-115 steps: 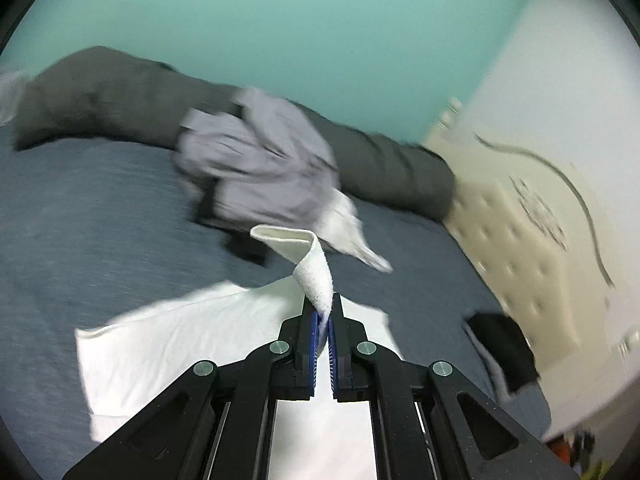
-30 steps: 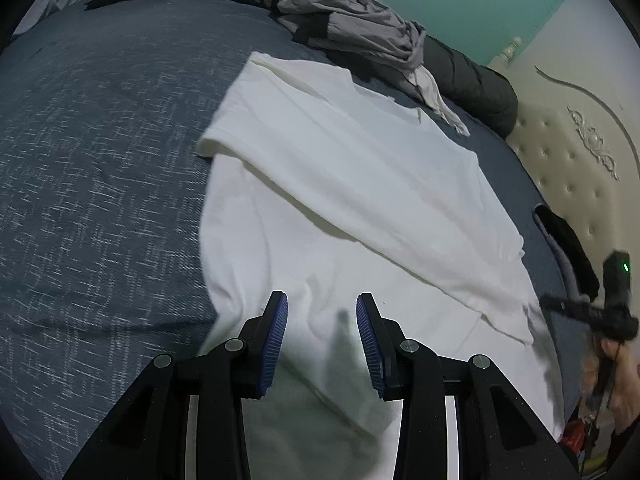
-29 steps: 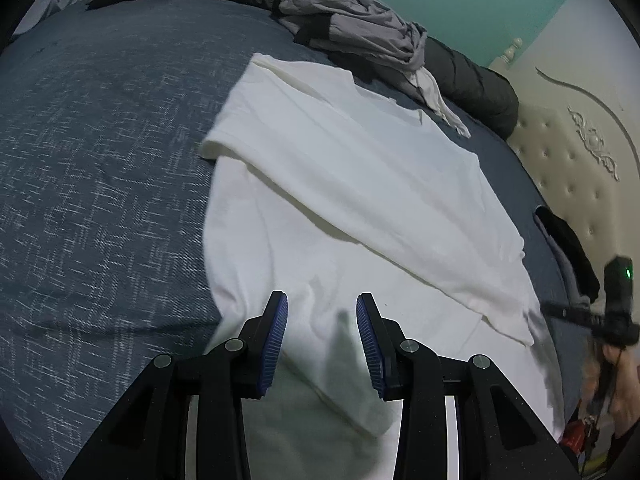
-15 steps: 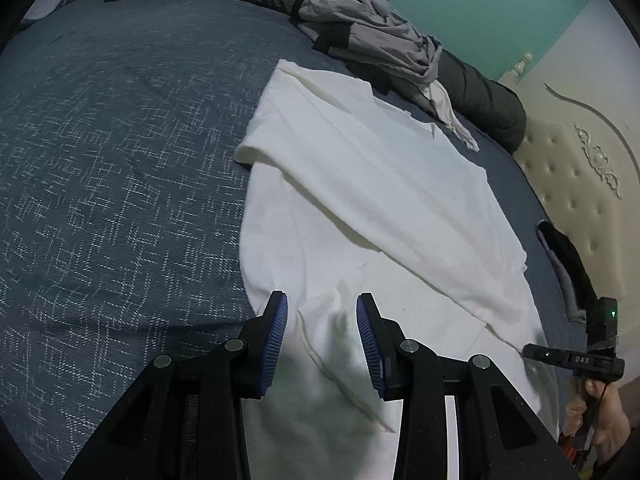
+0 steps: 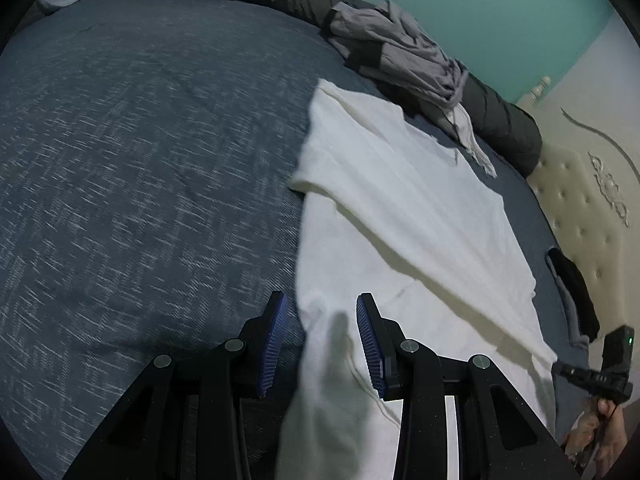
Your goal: Fold clothes
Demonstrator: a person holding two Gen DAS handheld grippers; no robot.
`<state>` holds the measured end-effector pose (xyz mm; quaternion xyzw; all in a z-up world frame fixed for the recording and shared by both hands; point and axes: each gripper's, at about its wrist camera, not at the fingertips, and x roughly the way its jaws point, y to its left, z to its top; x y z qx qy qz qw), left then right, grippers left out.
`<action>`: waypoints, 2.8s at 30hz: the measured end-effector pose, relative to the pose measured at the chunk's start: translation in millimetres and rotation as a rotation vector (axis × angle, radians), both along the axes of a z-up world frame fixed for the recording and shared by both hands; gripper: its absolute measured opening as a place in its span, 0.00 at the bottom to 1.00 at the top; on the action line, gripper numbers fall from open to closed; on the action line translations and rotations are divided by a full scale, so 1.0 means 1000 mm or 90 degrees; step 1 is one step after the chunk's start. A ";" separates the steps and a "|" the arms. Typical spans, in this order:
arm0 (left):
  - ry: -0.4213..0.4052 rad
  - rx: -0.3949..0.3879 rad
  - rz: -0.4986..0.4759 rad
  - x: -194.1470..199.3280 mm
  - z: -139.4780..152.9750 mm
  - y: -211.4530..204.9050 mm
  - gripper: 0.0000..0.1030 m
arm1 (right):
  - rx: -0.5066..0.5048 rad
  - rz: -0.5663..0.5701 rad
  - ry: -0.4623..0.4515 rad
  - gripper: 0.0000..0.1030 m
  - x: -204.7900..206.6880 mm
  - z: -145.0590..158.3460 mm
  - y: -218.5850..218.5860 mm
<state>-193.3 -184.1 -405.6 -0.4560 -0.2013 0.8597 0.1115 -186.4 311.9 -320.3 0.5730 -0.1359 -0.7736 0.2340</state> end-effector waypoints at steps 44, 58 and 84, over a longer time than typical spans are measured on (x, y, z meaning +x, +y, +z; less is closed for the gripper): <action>-0.007 -0.042 0.024 -0.042 -0.010 -0.014 0.38 | 0.142 0.014 0.125 0.02 -0.047 0.009 0.015; 0.010 -0.043 -0.006 -0.063 -0.011 -0.010 0.38 | 0.142 -0.030 0.090 0.02 -0.051 -0.008 0.023; 0.097 -0.096 -0.059 -0.087 0.018 0.003 0.04 | 0.139 -0.009 0.075 0.02 -0.053 -0.017 0.010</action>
